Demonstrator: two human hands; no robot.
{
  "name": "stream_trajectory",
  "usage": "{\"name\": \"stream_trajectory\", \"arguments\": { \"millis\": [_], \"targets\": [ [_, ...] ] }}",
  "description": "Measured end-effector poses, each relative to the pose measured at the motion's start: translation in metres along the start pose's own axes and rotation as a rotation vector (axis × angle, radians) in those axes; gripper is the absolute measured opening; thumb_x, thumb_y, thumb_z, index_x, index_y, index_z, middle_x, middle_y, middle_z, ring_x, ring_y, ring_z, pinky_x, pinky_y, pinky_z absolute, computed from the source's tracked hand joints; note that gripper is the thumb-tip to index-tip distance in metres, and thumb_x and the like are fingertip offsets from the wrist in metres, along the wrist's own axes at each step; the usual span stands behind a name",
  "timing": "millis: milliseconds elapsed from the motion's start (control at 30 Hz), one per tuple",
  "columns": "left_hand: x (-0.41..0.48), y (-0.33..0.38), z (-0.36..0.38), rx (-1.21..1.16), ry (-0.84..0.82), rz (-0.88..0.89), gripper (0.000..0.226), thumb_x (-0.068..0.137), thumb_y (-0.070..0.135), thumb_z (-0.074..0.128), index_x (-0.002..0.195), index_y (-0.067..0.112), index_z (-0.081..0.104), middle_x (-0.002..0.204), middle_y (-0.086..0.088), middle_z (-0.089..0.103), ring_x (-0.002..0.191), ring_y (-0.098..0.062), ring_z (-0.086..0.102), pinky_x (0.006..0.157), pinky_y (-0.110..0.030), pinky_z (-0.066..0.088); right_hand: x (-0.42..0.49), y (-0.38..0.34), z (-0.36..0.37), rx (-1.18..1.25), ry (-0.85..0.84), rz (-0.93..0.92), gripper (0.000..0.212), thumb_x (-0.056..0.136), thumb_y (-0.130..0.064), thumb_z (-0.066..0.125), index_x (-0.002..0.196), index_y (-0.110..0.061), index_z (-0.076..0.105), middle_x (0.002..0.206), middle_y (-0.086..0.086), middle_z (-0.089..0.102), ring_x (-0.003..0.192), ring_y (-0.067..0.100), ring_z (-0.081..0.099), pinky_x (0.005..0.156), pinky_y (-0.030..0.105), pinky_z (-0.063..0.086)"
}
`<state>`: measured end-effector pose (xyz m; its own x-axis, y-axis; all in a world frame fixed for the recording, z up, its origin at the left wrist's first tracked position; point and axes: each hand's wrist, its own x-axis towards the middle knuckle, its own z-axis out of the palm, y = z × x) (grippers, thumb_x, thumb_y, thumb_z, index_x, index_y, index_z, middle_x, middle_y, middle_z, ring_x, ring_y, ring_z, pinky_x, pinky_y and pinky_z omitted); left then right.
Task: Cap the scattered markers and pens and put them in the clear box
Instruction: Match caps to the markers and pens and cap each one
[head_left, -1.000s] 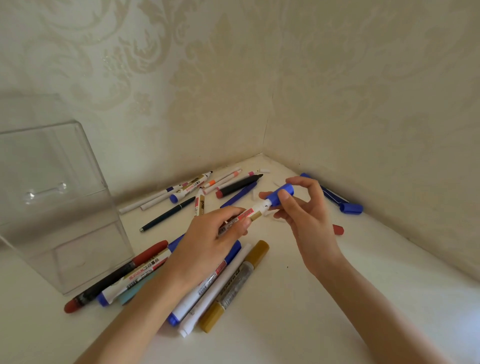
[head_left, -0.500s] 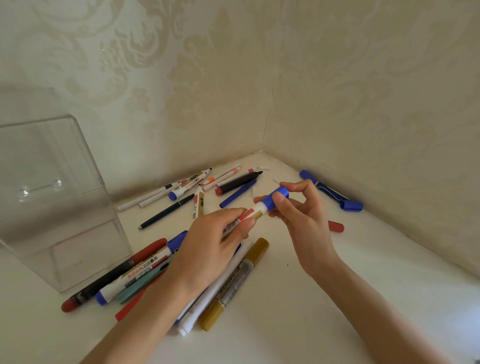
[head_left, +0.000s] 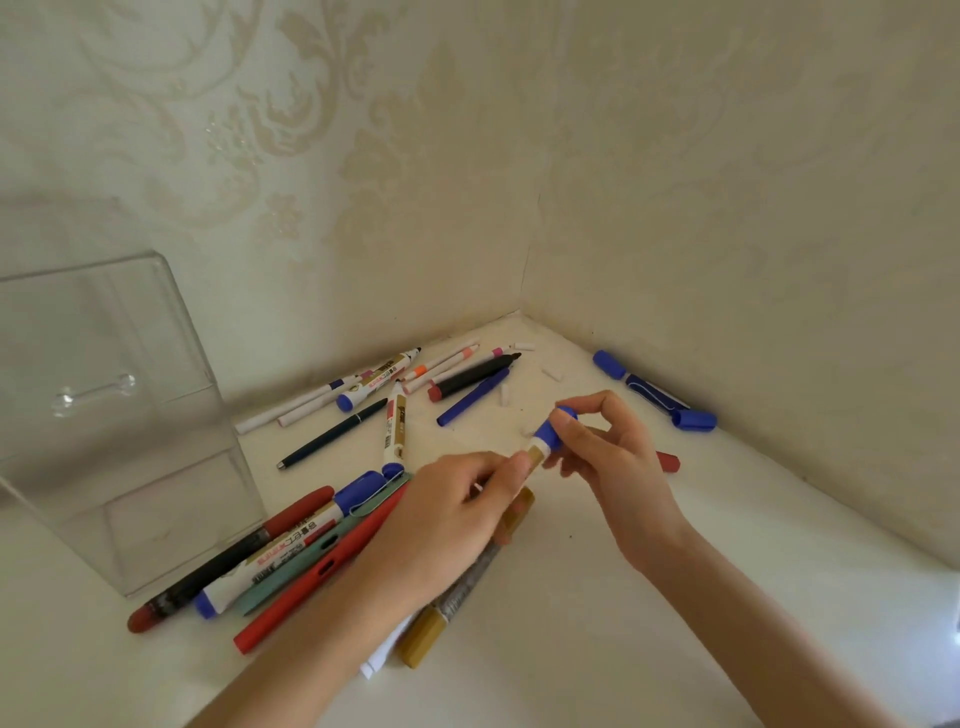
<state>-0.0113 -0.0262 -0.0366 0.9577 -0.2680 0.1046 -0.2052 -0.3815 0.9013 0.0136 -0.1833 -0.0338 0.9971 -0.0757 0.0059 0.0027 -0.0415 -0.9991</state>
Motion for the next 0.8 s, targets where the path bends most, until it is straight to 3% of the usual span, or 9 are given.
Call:
{"name": "stream_trajectory", "arguments": {
  "millis": [100, 167, 267, 400, 533, 600, 700, 800],
  "targets": [
    [-0.006, 0.001, -0.009, 0.084, 0.063, 0.031, 0.043, 0.079, 0.06, 0.033, 0.083, 0.027, 0.06, 0.072, 0.009, 0.063, 0.062, 0.0, 0.06, 0.056, -0.013, 0.049, -0.008, -0.003, -0.023, -0.222, 0.037, 0.029, 0.013, 0.089, -0.024, 0.059, 0.094, -0.012, 0.056, 0.064, 0.001, 0.07, 0.053, 0.006, 0.056, 0.055, 0.018, 0.044],
    [-0.009, -0.007, -0.017, 0.146, 0.156, 0.066, 0.031, 0.083, 0.049, 0.041, 0.096, 0.028, 0.06, 0.084, 0.013, 0.064, 0.072, 0.001, 0.062, 0.063, -0.01, 0.051, -0.014, 0.001, -0.033, -0.382, 0.036, 0.107, 0.014, 0.088, -0.028, 0.06, 0.092, -0.015, 0.055, 0.064, 0.004, 0.07, 0.056, 0.009, 0.058, 0.06, 0.024, 0.047],
    [-0.009, -0.019, -0.023, 0.206, 0.229, 0.114, 0.017, 0.088, 0.027, 0.05, 0.1, 0.023, 0.061, 0.084, 0.013, 0.064, 0.075, 0.006, 0.061, 0.065, -0.011, 0.052, -0.022, 0.009, -0.033, -0.55, 0.001, 0.232, 0.014, 0.088, -0.034, 0.059, 0.091, -0.021, 0.054, 0.069, 0.002, 0.07, 0.062, 0.012, 0.063, 0.066, 0.029, 0.051],
    [-0.008, -0.024, -0.022, 0.334, 0.281, 0.19, 0.022, 0.084, 0.03, 0.048, 0.098, 0.021, 0.062, 0.079, 0.017, 0.061, 0.078, 0.005, 0.06, 0.062, -0.013, 0.053, -0.026, 0.015, -0.014, -0.762, 0.002, 0.195, 0.023, 0.088, -0.043, 0.055, 0.102, -0.024, 0.058, 0.085, -0.002, 0.069, 0.075, 0.011, 0.066, 0.077, 0.032, 0.054],
    [-0.01, -0.025, -0.024, 0.317, 0.294, 0.211, 0.024, 0.081, 0.037, 0.045, 0.095, 0.025, 0.061, 0.077, 0.018, 0.061, 0.079, 0.007, 0.061, 0.062, -0.013, 0.053, -0.023, 0.01, 0.0, -0.692, -0.033, 0.182, 0.041, 0.089, -0.048, 0.05, 0.122, -0.025, 0.053, 0.089, -0.003, 0.069, 0.082, 0.007, 0.063, 0.077, 0.025, 0.049],
    [-0.009, -0.027, -0.026, 0.292, 0.3, 0.199, 0.017, 0.084, 0.03, 0.049, 0.094, 0.025, 0.061, 0.078, 0.017, 0.062, 0.078, 0.006, 0.061, 0.065, -0.011, 0.052, -0.004, 0.005, -0.013, -0.671, 0.09, 0.064, 0.035, 0.091, -0.042, 0.05, 0.121, -0.024, 0.053, 0.084, -0.004, 0.069, 0.076, 0.006, 0.061, 0.071, 0.026, 0.045],
    [-0.008, -0.027, -0.026, 0.271, 0.297, 0.171, 0.01, 0.086, 0.024, 0.052, 0.091, 0.028, 0.059, 0.077, 0.016, 0.063, 0.072, 0.005, 0.062, 0.062, -0.011, 0.052, 0.046, 0.003, -0.052, -1.055, 0.346, -0.135, 0.025, 0.094, -0.025, 0.049, 0.114, -0.014, 0.058, 0.095, 0.002, 0.065, 0.092, 0.023, 0.059, 0.073, 0.033, 0.044],
    [-0.008, -0.027, -0.026, 0.248, 0.277, 0.132, 0.012, 0.088, 0.021, 0.053, 0.087, 0.033, 0.056, 0.076, 0.013, 0.063, 0.07, 0.005, 0.062, 0.059, -0.009, 0.05, 0.083, 0.01, -0.077, -1.422, 0.354, -0.111, 0.018, 0.094, -0.018, 0.046, 0.105, -0.008, 0.056, 0.105, 0.009, 0.06, 0.104, 0.026, 0.048, 0.074, 0.032, 0.04]
  ]
}}
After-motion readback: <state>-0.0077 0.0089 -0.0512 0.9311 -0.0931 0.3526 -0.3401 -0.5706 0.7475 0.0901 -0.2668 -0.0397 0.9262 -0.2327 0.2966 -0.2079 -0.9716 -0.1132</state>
